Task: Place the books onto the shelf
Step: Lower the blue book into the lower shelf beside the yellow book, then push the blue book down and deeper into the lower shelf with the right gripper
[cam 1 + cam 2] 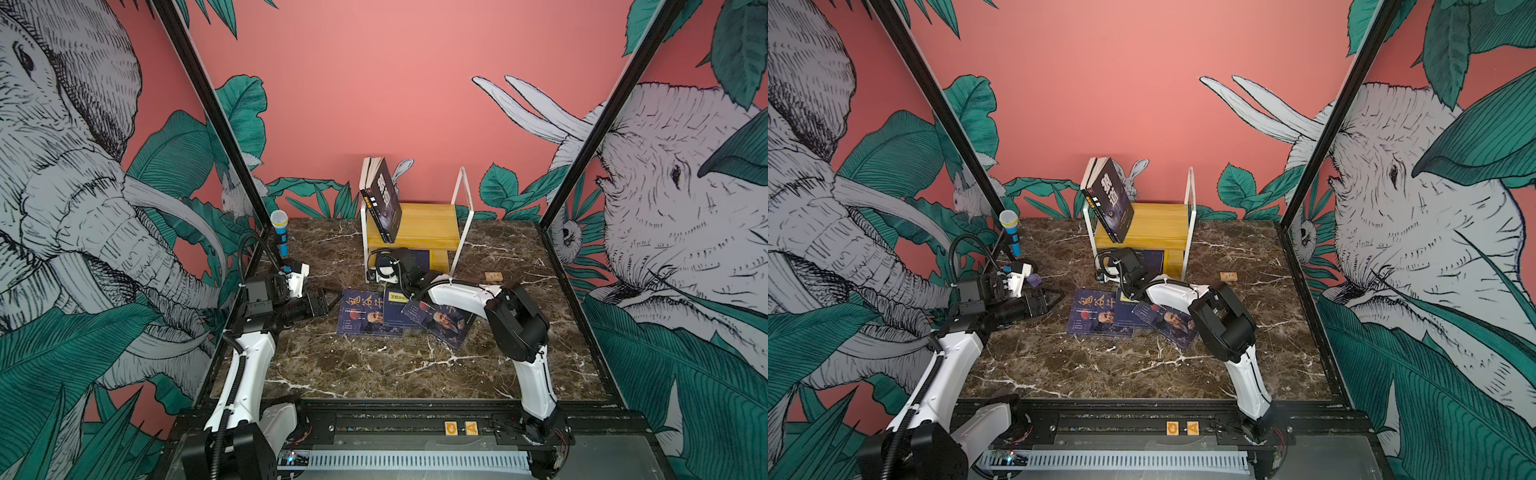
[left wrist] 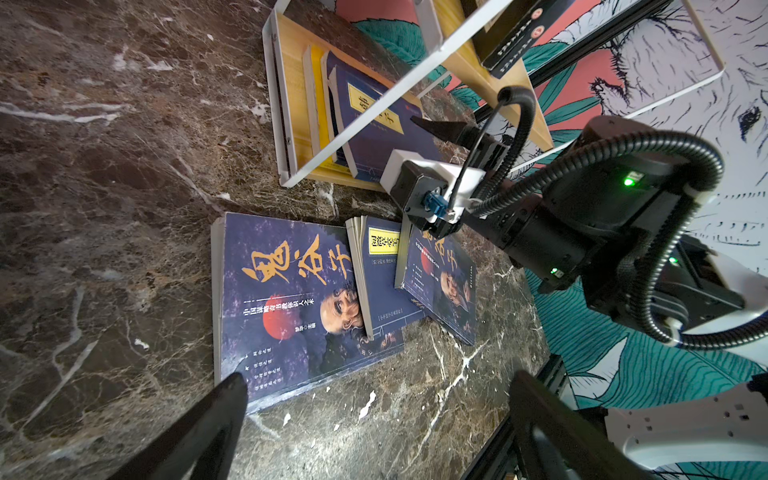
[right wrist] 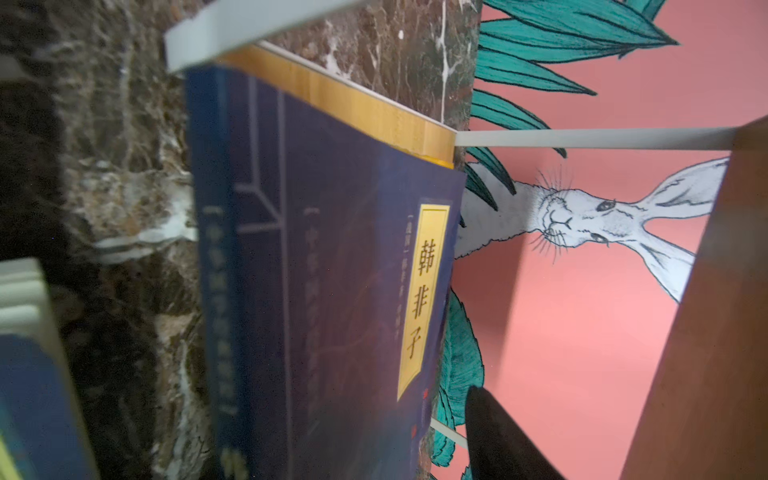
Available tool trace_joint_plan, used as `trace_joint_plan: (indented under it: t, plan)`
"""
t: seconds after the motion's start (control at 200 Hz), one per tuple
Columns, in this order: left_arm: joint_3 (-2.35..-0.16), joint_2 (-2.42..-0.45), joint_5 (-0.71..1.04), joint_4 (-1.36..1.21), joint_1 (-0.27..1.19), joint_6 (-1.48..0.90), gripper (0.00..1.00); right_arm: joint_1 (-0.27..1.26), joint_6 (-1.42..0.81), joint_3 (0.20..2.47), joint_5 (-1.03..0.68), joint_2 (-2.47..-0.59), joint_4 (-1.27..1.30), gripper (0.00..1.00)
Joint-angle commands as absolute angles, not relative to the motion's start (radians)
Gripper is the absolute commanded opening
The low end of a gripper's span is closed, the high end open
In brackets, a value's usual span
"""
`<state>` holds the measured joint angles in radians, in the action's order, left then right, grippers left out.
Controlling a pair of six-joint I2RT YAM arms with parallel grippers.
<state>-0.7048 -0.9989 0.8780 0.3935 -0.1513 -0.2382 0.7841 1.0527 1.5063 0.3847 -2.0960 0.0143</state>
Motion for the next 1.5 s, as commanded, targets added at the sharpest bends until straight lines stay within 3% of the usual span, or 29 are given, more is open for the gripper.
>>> trace_joint_plan:
  t: [0.0,0.34,0.575,0.88,1.03,1.215,1.495]
  plan:
    - [-0.736,-0.985,0.890,0.414,-0.145,-0.219,0.99,0.776,1.009,1.540,0.345,-2.106,-0.087,0.67]
    - [-0.730,-0.986,0.896,0.391,-0.147,-0.237,0.99,0.774,0.940,1.572,0.267,-2.080,-0.211,0.70]
    - [-0.735,-0.987,0.896,0.393,-0.148,-0.244,0.99,0.768,0.868,1.608,0.219,-2.078,-0.301,0.66]
    - [-0.729,-0.979,0.894,0.395,-0.148,-0.233,0.99,0.750,0.799,1.668,0.202,-2.113,-0.358,0.47]
    - [-0.738,-0.982,0.894,0.406,-0.146,-0.236,0.99,0.748,0.795,1.663,0.208,-2.112,-0.357,0.45]
    - [-0.733,-0.981,0.893,0.408,-0.150,-0.230,0.99,0.742,0.787,1.654,0.222,-2.109,-0.357,0.29]
    - [-0.733,-0.982,0.893,0.405,-0.147,-0.234,0.99,0.738,0.773,1.655,0.223,-2.113,-0.344,0.26]
